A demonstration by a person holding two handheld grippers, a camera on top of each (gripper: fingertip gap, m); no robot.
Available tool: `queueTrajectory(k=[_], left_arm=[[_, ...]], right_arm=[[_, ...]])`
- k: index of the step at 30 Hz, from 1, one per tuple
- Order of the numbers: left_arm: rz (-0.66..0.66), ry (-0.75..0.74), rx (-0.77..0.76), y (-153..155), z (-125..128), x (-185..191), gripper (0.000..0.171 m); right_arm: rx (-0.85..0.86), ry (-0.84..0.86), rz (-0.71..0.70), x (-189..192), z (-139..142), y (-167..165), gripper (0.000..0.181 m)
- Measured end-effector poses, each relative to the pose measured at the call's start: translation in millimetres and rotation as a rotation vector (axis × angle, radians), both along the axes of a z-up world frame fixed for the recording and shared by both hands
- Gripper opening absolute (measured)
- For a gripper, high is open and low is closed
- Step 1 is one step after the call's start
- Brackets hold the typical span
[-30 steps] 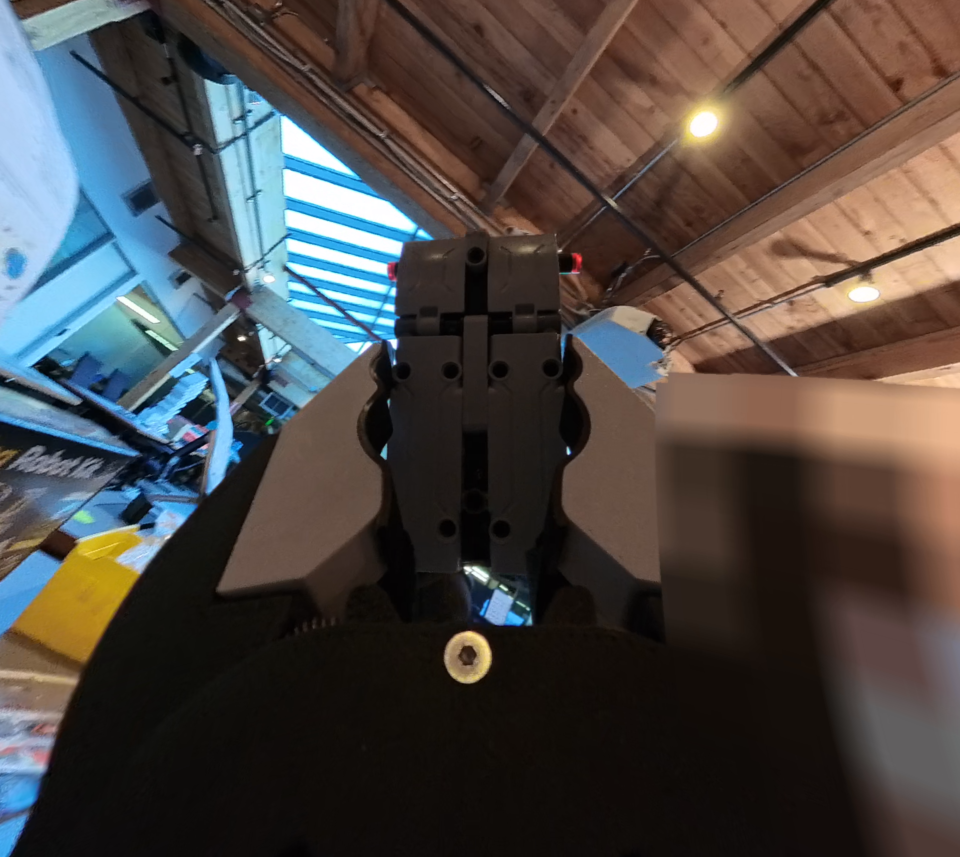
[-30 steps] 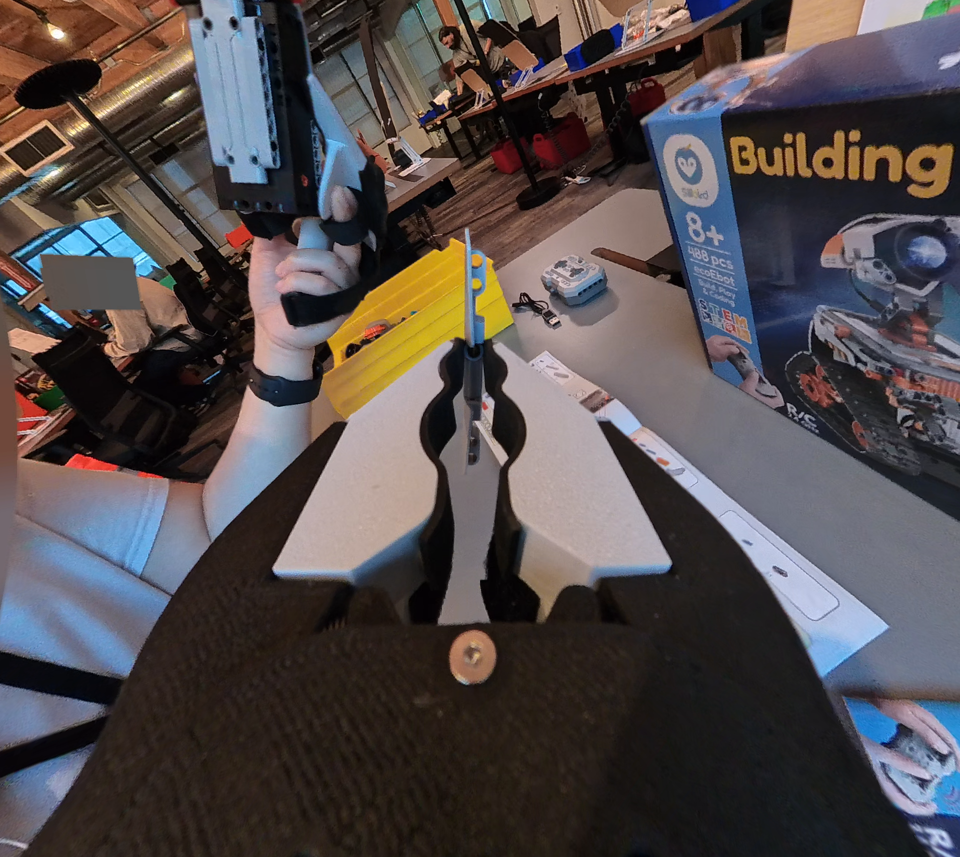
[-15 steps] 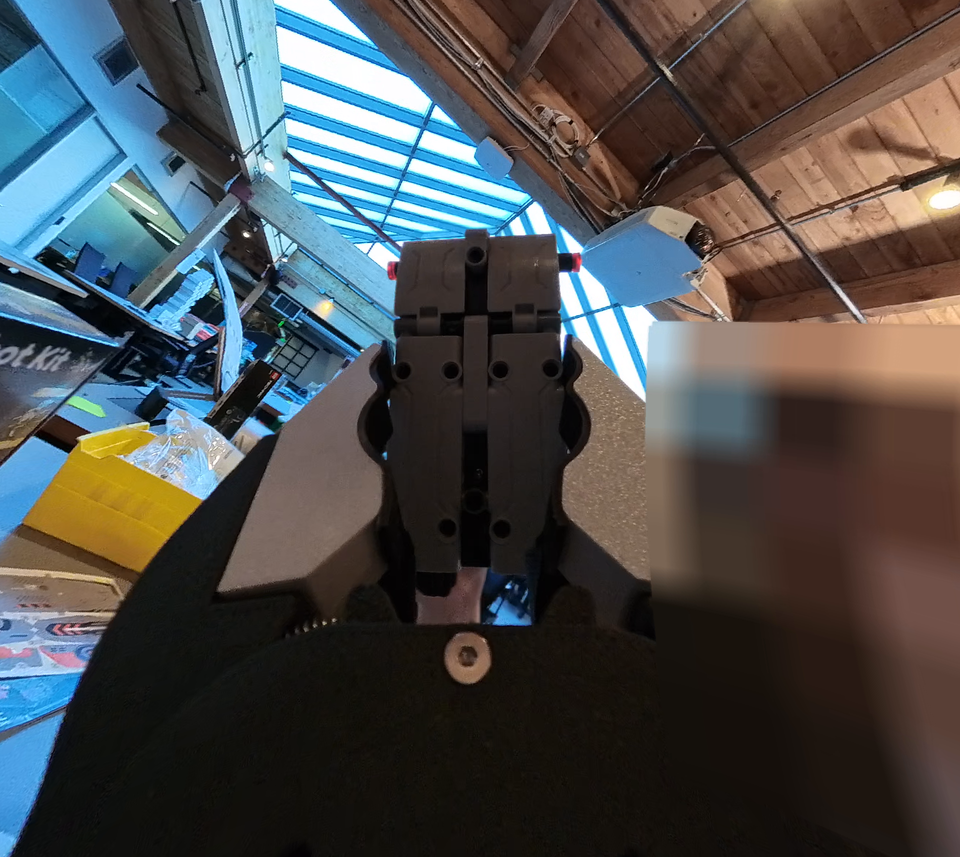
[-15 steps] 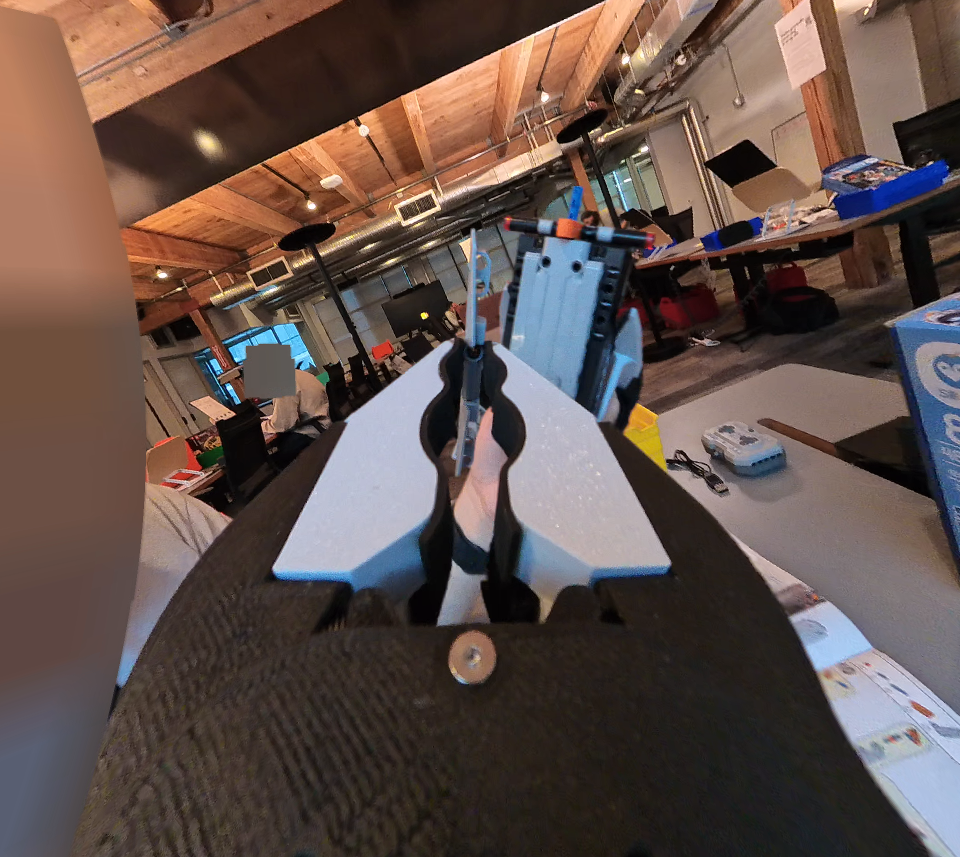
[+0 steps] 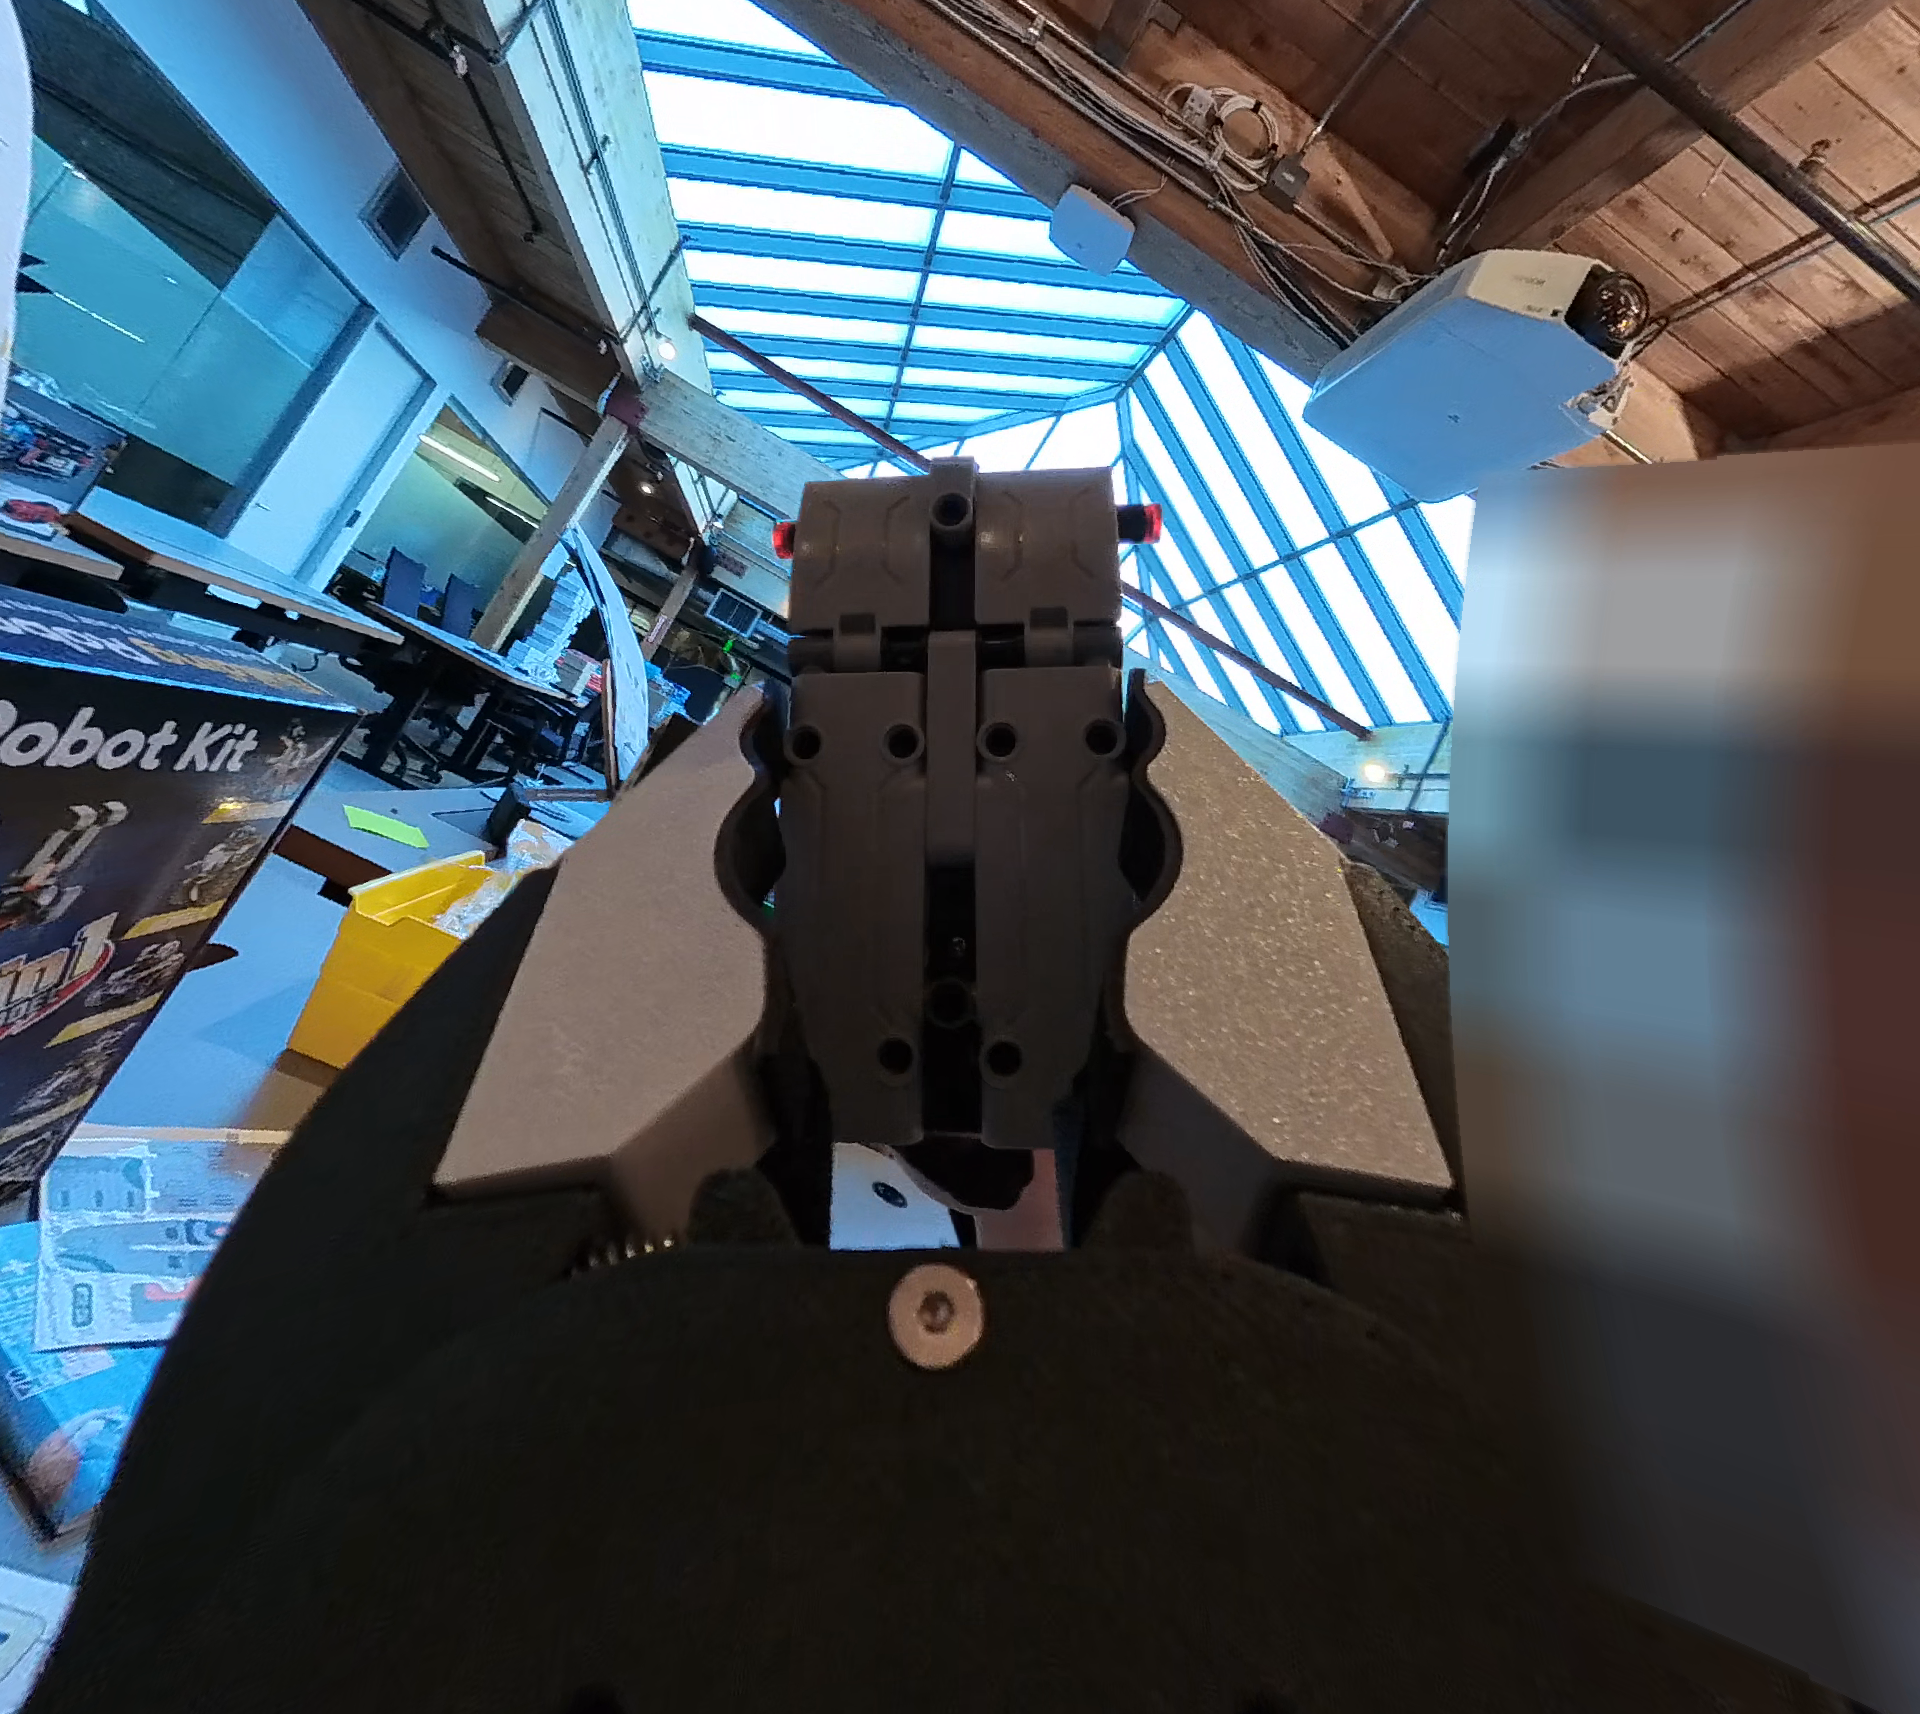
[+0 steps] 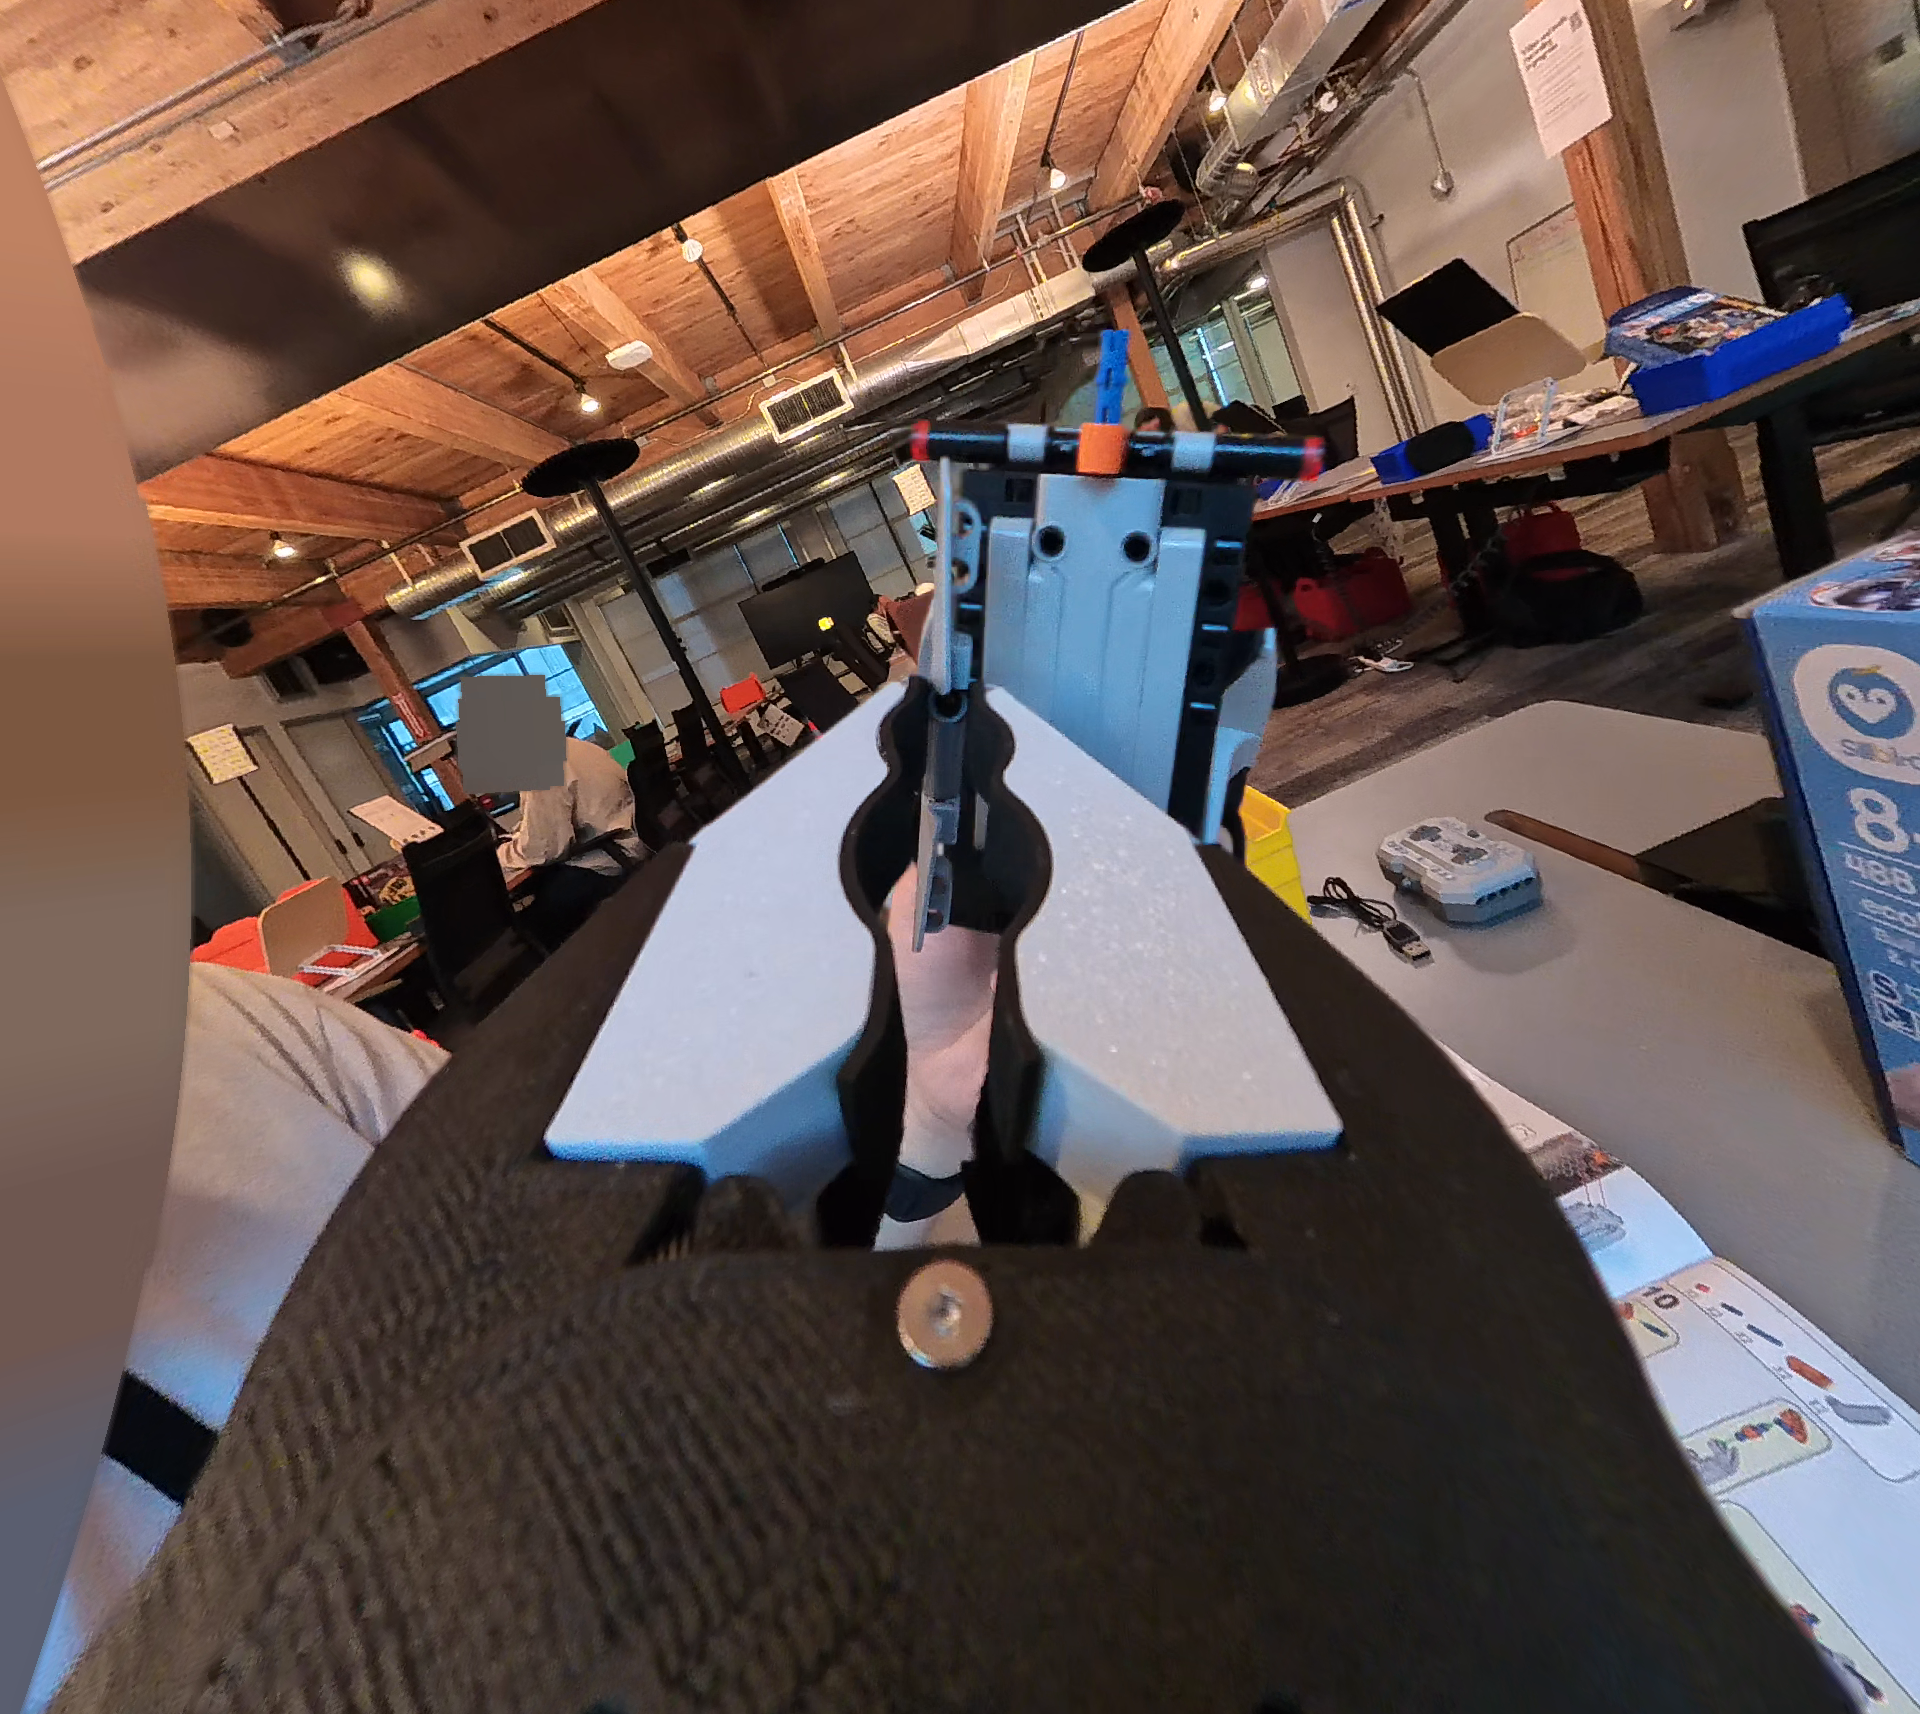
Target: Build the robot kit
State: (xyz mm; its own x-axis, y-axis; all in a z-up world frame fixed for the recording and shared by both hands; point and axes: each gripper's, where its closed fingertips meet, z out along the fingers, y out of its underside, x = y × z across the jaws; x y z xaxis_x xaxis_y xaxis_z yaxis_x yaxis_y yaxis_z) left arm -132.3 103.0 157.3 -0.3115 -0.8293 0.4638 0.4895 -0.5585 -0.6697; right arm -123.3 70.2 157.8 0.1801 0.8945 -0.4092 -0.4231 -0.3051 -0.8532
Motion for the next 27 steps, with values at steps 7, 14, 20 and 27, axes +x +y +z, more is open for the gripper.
queueTrajectory(k=[7, 14, 20, 27], left_arm=[[0.035, 0.045, 0.039, -4, -2, 6, 0.064], [0.043, 0.044, 0.053, -7, -3, 9, 0.064], [0.066, 0.066, 0.067, -6, -5, 11, 0.064], [0.064, 0.057, 0.073, -9, -3, 12, 0.063]], right_arm=[[0.03, -0.025, -0.043, -2, 0, 0, 0.004], [0.035, -0.033, -0.053, 1, 0, 1, 0.005], [0.05, -0.062, -0.046, 3, 0, 0, 0.005], [0.077, -0.115, -0.066, 4, -1, -2, 0.005]])
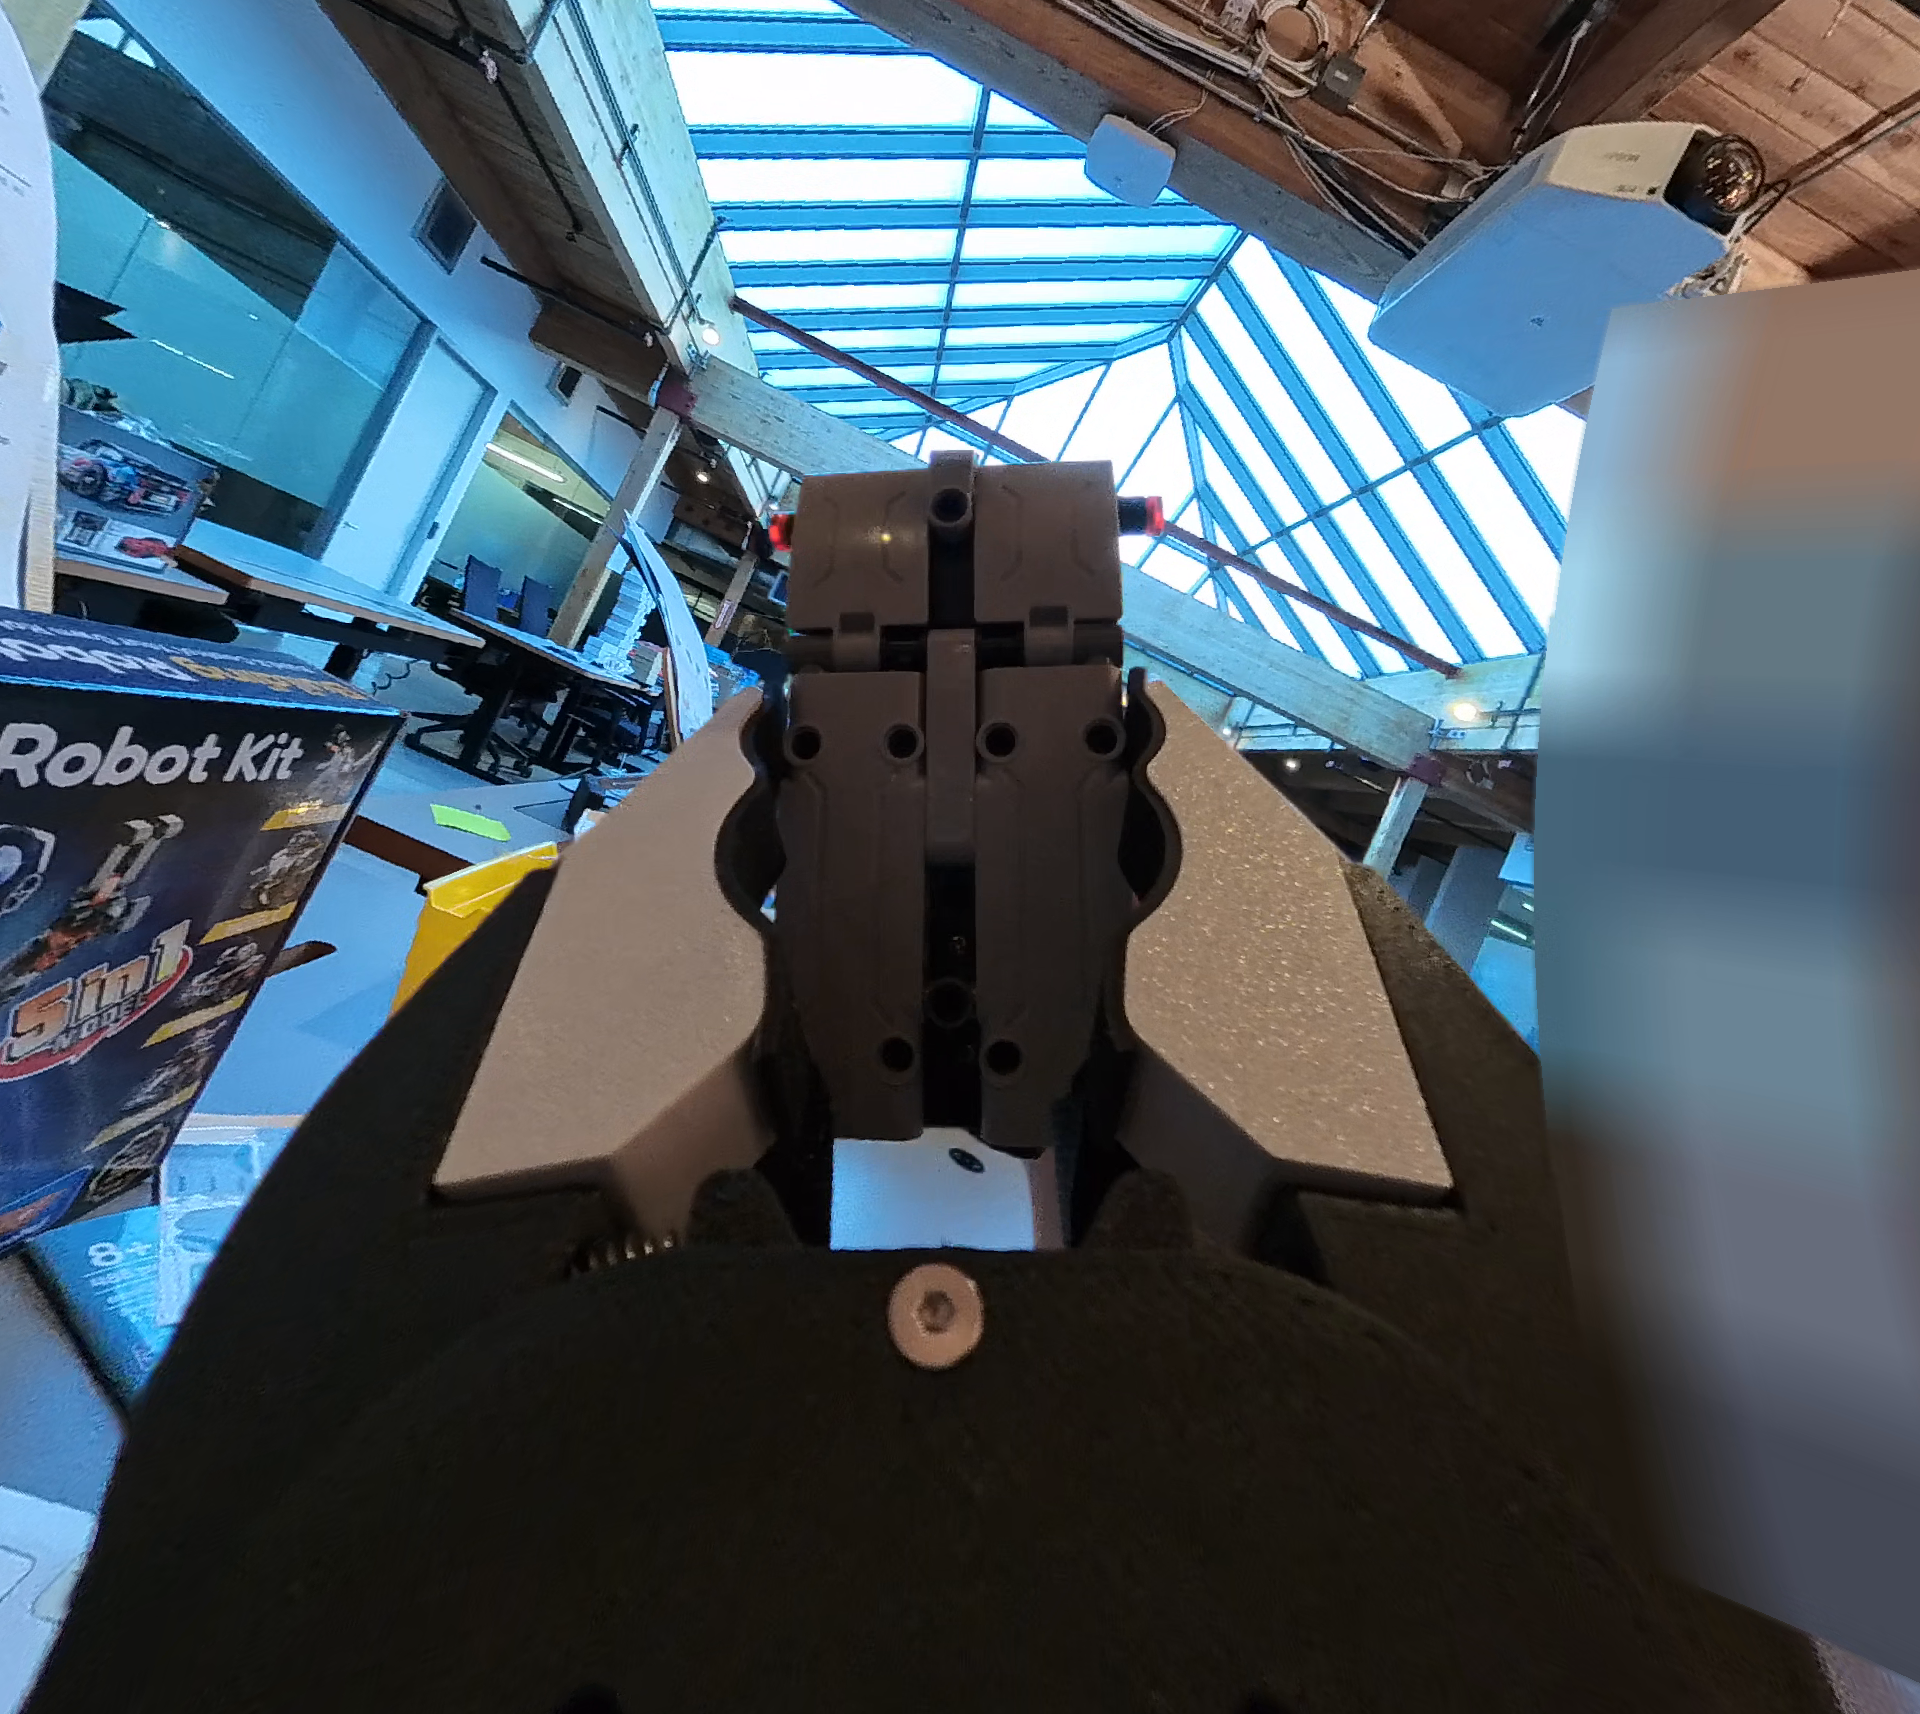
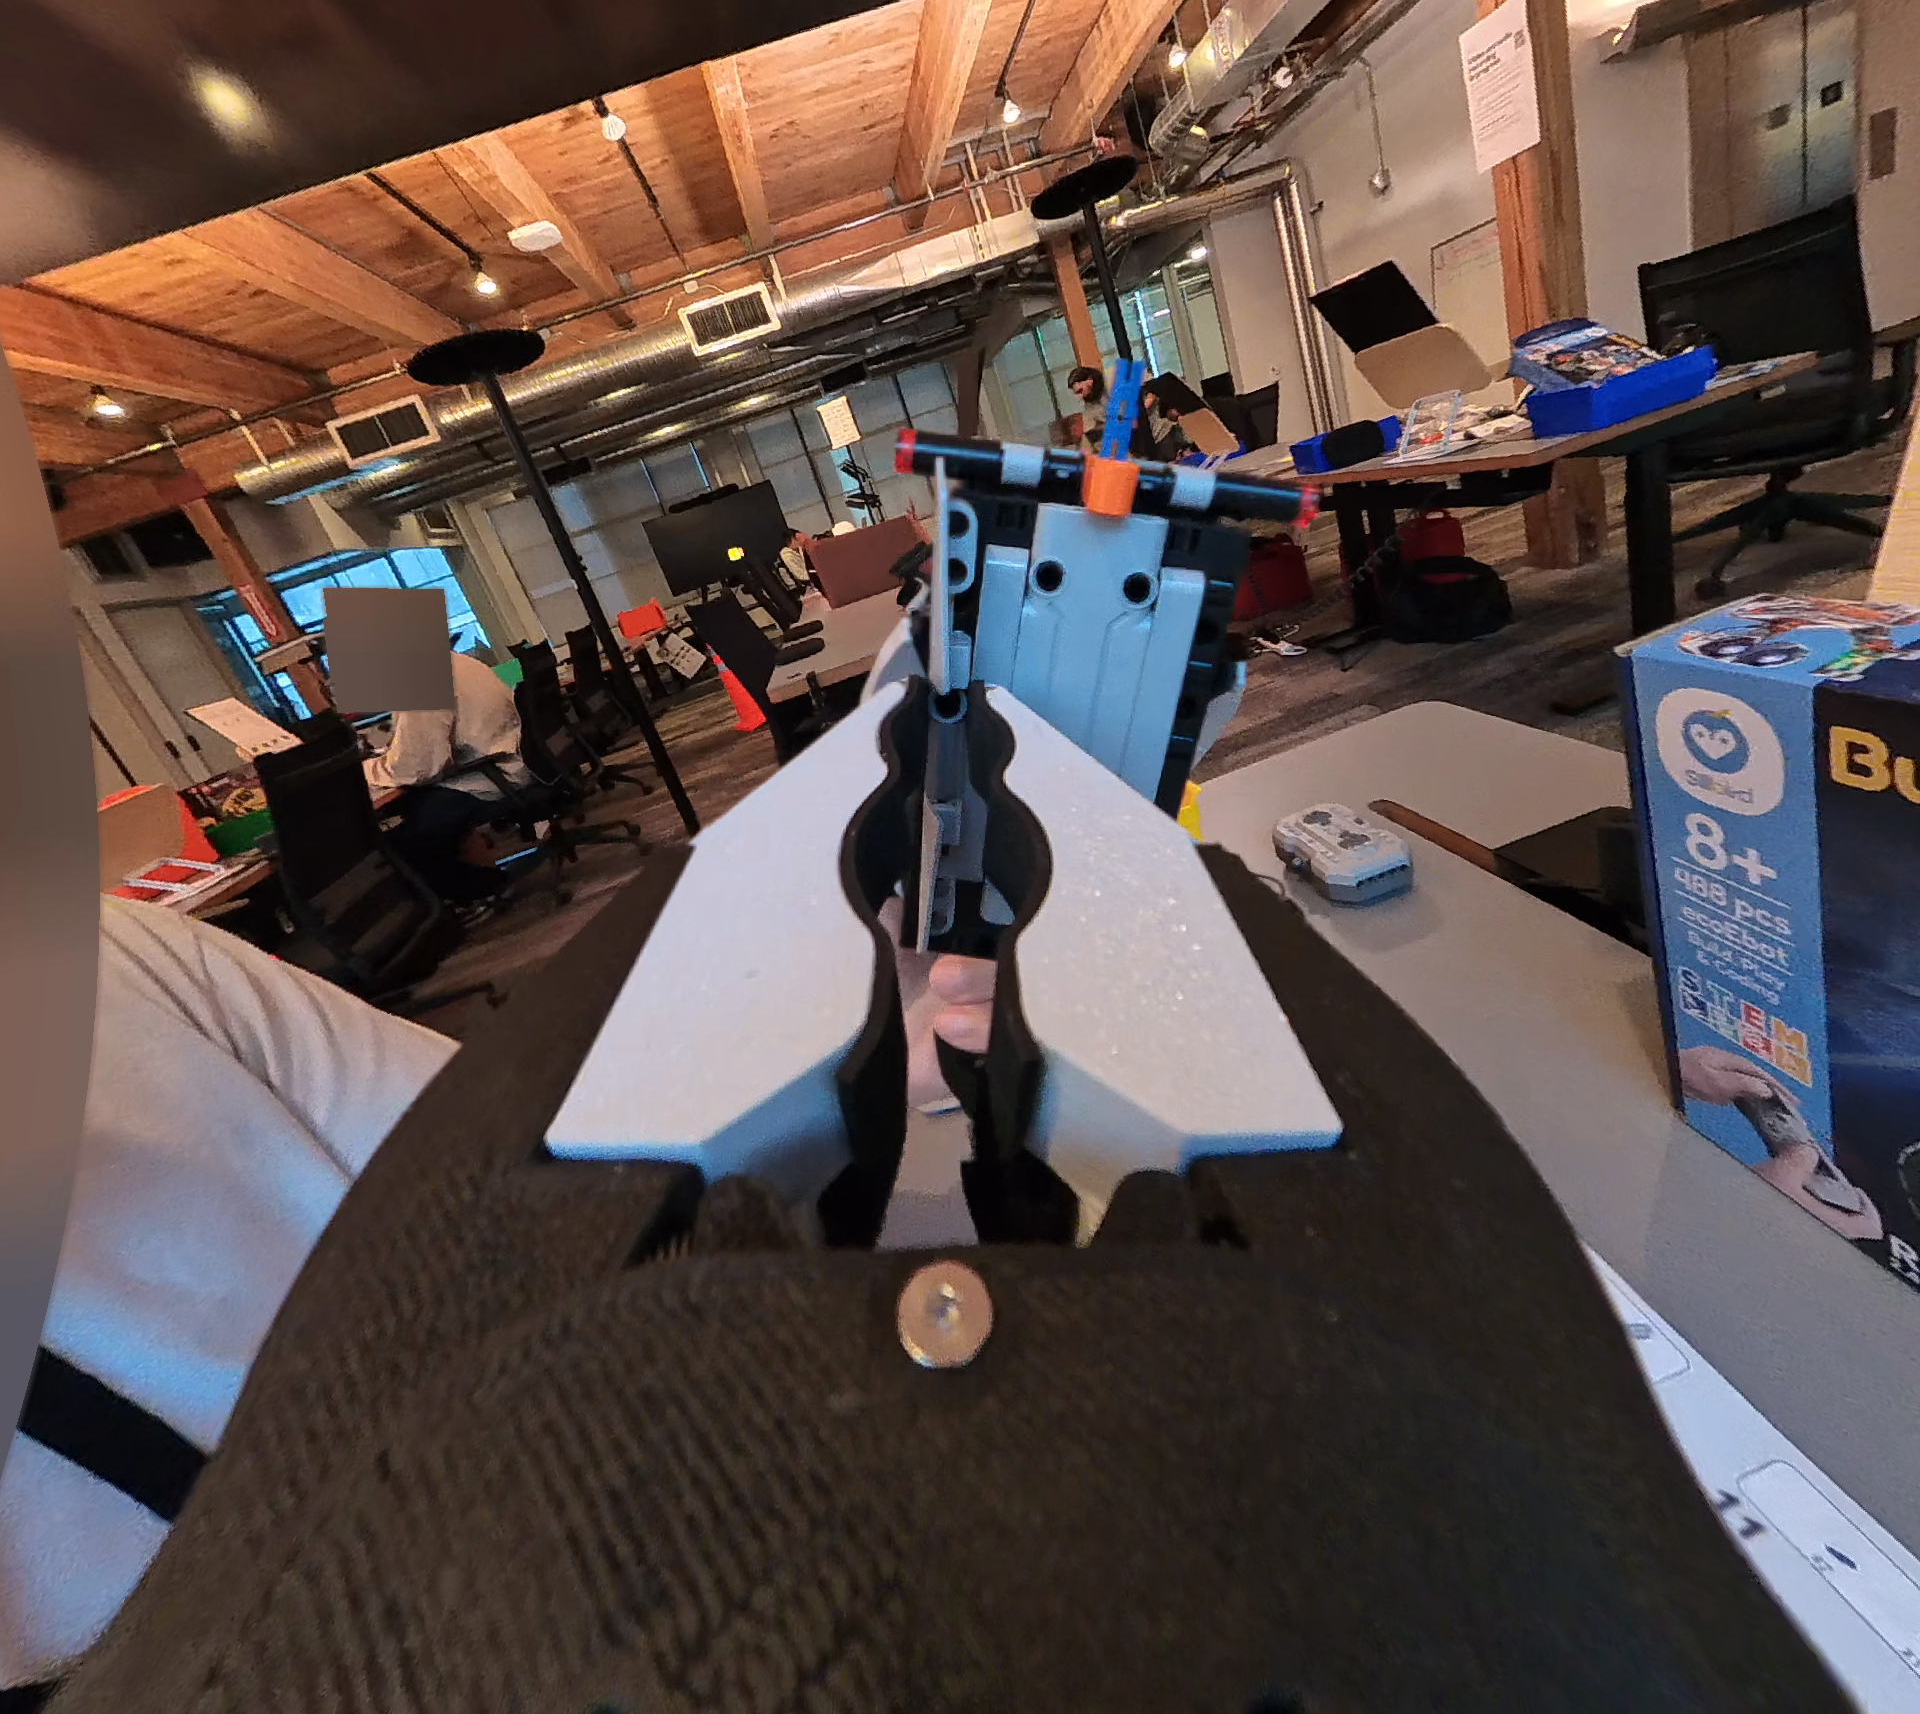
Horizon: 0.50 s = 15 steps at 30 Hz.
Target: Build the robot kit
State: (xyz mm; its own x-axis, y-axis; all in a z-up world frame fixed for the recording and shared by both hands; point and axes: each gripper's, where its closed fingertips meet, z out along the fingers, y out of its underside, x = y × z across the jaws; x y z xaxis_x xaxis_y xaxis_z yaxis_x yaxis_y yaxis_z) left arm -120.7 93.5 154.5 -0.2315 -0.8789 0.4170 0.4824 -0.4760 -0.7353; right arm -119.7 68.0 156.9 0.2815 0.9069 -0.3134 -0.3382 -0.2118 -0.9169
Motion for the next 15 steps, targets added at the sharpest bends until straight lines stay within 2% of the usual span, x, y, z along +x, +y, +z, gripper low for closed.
queueTrajectory(k=[5, 12, 15], left_arm=[[-0.002, -0.023, -0.021, 2.1, -0.4, -1.1, 0.063], [0.128, 0.037, 0.064, 4.0, -2.0, -0.8, 0.064], [0.139, 0.049, 0.071, 4.7, -3.0, -1.0, 0.064]], right_arm=[[-0.019, 0.029, -0.003, -1.1, 0.2, 1.0, 0.005], [-0.02, 0.012, -0.045, 1.8, -1.3, 5.1, 0.005], [-0.024, 0.008, -0.041, 1.9, -2.5, 5.9, 0.005]])
